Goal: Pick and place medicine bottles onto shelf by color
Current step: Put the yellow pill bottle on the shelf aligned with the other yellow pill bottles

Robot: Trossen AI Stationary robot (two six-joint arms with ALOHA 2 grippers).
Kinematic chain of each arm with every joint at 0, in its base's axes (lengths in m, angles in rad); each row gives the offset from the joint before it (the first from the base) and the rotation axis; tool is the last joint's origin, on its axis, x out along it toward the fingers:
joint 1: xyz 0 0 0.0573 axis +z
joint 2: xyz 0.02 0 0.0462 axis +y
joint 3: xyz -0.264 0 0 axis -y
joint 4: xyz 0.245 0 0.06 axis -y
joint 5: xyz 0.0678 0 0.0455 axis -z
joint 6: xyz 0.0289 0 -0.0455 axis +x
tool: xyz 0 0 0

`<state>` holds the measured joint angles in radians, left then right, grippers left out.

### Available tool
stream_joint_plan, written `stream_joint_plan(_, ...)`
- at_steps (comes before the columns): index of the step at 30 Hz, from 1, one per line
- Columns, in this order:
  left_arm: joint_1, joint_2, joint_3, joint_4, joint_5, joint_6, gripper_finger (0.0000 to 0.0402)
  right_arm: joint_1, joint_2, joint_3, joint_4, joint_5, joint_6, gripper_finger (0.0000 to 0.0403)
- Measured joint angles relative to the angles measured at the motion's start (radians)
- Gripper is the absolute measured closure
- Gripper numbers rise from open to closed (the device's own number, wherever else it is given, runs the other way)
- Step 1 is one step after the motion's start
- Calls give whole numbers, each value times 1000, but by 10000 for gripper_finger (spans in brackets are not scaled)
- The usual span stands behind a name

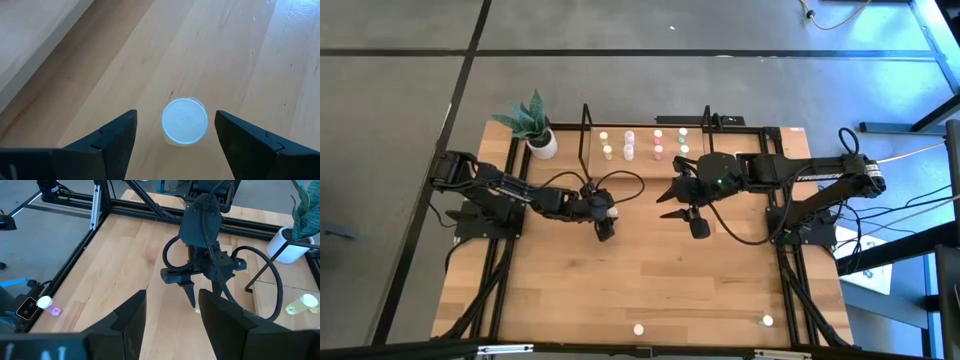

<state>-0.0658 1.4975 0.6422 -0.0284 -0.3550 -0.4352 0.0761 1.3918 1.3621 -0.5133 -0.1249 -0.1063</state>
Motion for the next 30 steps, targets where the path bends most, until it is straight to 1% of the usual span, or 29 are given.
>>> stream_joint_plan(13, 0, 0, 0, 0, 1, -1, 140, 0, 0, 0, 0, 0, 0, 219)
stream_joint_plan(19, 0, 0, 0, -1, -3, -3, 150, 0, 0, 0, 0, 0, 0, 219)
stream_joint_plan(25, 0, 0, 0, -5, -16, 0, 172, 0, 0, 0, 0, 0, 0, 219)
stream_joint_plan(30, 0, 0, 0, -5, -17, 0, 207, 0, 0, 0, 0, 0, 0, 219)
